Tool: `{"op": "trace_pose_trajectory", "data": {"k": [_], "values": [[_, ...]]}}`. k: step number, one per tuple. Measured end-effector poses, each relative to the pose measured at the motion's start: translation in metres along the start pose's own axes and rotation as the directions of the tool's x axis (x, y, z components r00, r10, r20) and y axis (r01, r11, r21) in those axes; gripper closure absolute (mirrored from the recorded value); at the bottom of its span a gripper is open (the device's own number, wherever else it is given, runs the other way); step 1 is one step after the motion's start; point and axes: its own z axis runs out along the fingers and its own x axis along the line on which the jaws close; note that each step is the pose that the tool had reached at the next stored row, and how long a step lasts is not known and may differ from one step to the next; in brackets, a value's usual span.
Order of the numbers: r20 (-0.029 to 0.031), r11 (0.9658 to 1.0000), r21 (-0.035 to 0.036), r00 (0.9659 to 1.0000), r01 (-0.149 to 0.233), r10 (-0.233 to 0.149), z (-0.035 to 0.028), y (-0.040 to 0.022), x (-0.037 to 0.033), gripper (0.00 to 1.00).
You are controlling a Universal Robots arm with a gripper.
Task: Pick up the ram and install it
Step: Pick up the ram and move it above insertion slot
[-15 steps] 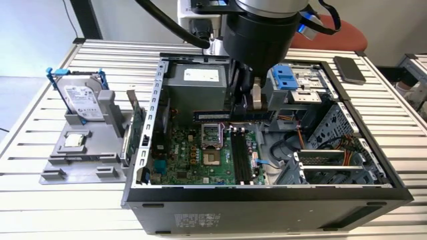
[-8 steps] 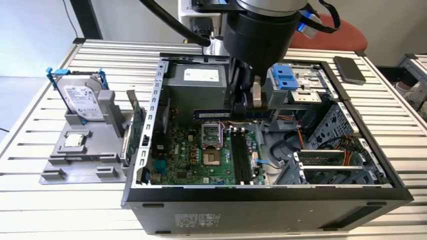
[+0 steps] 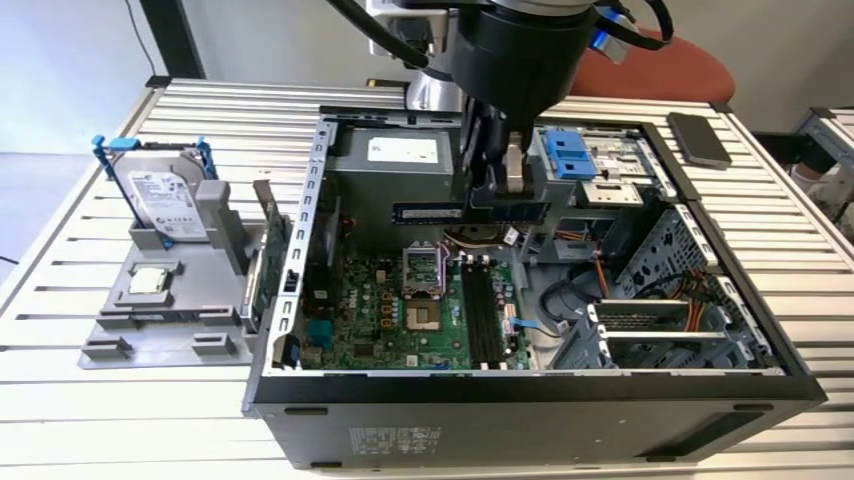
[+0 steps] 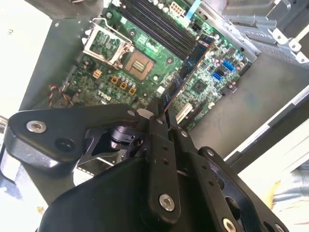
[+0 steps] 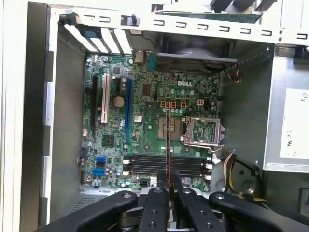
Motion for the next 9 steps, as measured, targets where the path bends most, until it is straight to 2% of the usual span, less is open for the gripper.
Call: {"op": "trace_pose_trajectory", "data": {"k": [9], "values": [[0.0001, 0.9999, 0.0004, 0.9999, -0.012, 0.012, 0.0, -0.0166, -0.0076, 1.0]]}}
